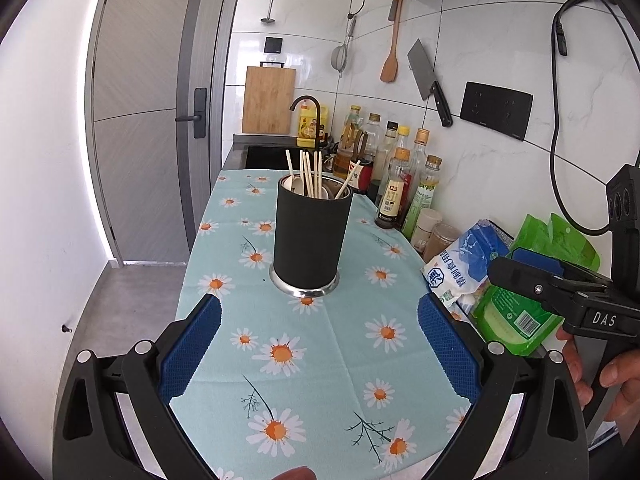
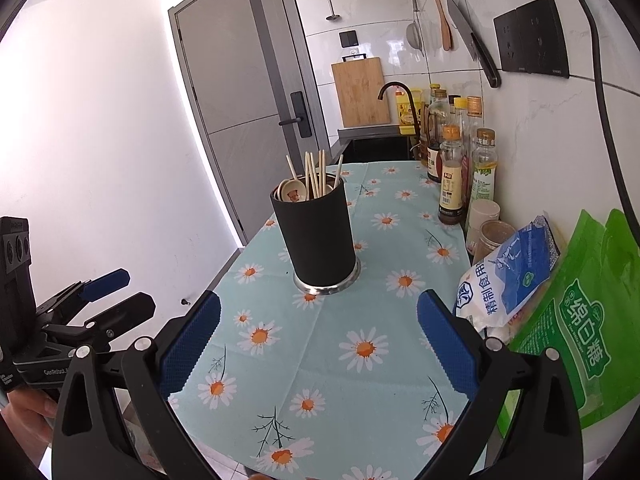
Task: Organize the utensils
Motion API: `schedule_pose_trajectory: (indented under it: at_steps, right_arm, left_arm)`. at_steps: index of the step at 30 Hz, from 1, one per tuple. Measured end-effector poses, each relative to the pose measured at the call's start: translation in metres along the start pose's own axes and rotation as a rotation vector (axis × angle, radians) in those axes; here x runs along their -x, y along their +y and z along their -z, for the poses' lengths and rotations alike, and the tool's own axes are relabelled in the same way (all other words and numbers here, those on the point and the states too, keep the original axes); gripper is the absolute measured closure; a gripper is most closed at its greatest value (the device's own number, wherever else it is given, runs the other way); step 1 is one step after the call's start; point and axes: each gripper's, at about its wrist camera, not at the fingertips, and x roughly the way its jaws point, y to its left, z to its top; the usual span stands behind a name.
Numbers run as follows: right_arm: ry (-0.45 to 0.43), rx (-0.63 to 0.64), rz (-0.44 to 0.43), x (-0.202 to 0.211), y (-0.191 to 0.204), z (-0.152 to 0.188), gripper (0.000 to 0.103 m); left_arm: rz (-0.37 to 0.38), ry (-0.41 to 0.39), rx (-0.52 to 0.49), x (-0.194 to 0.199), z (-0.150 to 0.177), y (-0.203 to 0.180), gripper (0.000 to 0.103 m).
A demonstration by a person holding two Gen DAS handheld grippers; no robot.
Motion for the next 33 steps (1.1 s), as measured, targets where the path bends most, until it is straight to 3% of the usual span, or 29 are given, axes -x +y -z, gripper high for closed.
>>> schedule_pose_trajectory:
  at_steps: [18, 33]
  right_arm:
    - [0.051, -0.038, 0.022, -0.025, -0.002, 0.011, 0.005]
    - [0.063, -0.027, 0.019, -0.035, -0.003, 0.008, 0.005]
  left_arm:
    - [0.02, 0.057, -0.006, -0.022, 0.006, 0.009, 0.007]
    - [0.011, 0.061, 0.01, -0.03, 0.003, 0.014, 0.007]
